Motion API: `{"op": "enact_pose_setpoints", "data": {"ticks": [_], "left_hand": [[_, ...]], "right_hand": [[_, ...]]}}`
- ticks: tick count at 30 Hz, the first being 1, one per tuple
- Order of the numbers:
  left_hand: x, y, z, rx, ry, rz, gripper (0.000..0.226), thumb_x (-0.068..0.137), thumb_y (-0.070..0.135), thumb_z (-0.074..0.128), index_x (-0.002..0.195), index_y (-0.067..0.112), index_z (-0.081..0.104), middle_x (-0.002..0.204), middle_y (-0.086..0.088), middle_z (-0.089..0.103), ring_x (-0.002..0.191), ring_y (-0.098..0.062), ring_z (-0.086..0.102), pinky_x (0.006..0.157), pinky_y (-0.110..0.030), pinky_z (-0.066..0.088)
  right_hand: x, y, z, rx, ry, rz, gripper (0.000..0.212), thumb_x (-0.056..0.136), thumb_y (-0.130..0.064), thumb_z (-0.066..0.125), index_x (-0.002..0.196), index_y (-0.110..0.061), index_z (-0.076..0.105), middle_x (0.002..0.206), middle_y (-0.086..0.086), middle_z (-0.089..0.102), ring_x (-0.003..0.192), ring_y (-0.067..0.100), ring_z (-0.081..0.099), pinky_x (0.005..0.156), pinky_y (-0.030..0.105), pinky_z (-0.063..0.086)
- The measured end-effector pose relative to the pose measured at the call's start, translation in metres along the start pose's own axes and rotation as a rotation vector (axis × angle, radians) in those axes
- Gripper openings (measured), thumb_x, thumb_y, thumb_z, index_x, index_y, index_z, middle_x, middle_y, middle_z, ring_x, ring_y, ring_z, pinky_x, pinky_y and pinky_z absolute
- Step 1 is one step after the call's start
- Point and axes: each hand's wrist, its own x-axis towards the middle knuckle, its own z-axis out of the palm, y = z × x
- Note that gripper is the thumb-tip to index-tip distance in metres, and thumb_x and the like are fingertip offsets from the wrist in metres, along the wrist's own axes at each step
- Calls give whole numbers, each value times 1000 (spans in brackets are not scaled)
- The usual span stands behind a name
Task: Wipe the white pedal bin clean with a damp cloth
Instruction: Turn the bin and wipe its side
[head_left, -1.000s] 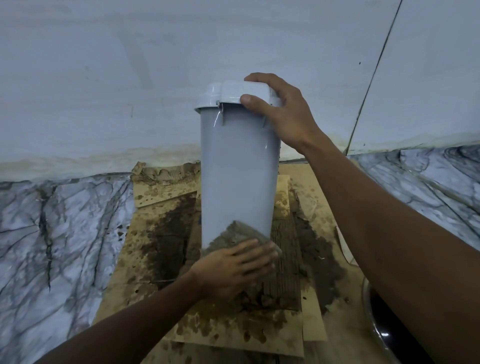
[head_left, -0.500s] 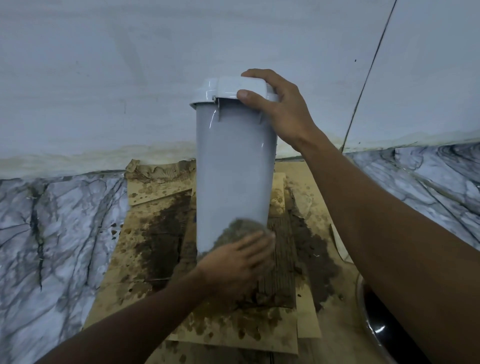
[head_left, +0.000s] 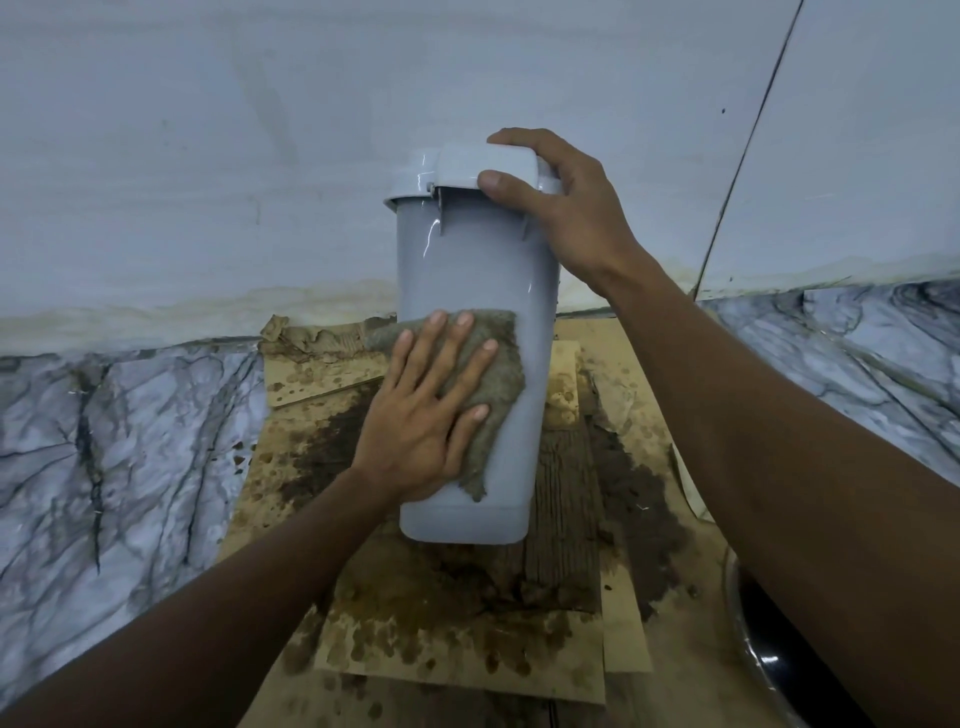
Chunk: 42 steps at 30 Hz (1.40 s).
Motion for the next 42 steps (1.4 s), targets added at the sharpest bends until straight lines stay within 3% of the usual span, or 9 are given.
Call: {"op": "enact_pose_setpoints", "data": {"ticks": [7,12,16,19,24,29,35,39,42], "left_hand": [[-88,30,34,-6,-109,-13,66,105,46,26,162,20,5,170,-8,-4,155,-36,-2,125,-51,-5],[-99,32,37,0,-123,36,64,106,47,25,162,22,6,170,-5,-4,156,-33,-2,126,-48,-3],[-41,28,23,-232,5,-231,63,105,42,32,161,18,12,169,-7,-5,155,-36,-4,126,-49,-1],[17,17,6,-478,110,-441,65,107,36,34,162,17,5,169,-4,-8,157,-25,-4,126,-48,10],[72,-3,-13,-669,213,-704,66,106,52,26,162,25,4,167,3,21,149,-16,30,118,-47,35],[29,26,1,-454,208,-602,68,107,40,33,161,12,3,169,-10,6,156,-20,9,125,-34,16],[-61,44,26,-235,-21,-412,74,104,46,32,160,9,2,167,-19,-9,155,-38,-2,121,-60,22],[-23,39,16,-247,51,-431,73,103,40,37,160,9,5,168,-17,-6,156,-35,-2,124,-57,15],[26,23,2,-320,128,-483,71,105,39,36,161,12,2,169,-11,-2,157,-27,0,125,-52,14]], "right_hand": [[-2,1,-5,-9,14,12,37,82,-43,77,115,-28,70,124,-8,66,116,12,61,89,26,55],[-3,2,-13,-11,19,22,36,84,-40,75,117,-25,69,123,-6,67,114,13,62,92,29,54],[-2,4,-14,4,23,17,36,84,-39,75,117,-24,69,123,-7,67,114,12,62,91,26,53],[-1,4,-12,12,20,14,38,84,-38,76,118,-23,68,125,-5,66,115,14,62,91,27,53],[-2,4,-8,-8,20,3,40,81,-45,75,117,-28,68,126,-9,66,118,11,60,94,26,52],[-2,2,-5,-29,9,-9,39,83,-45,75,117,-30,68,127,-9,64,121,11,58,90,24,53],[-2,2,-9,-32,-4,1,39,84,-46,74,119,-30,67,127,-10,64,120,12,59,88,23,54],[-3,0,-11,9,-1,23,37,85,-39,74,118,-26,67,127,-6,65,118,14,60,75,17,53],[-3,1,-10,10,-9,7,36,85,-36,75,119,-24,67,127,-5,65,118,15,60,80,19,53]]}}
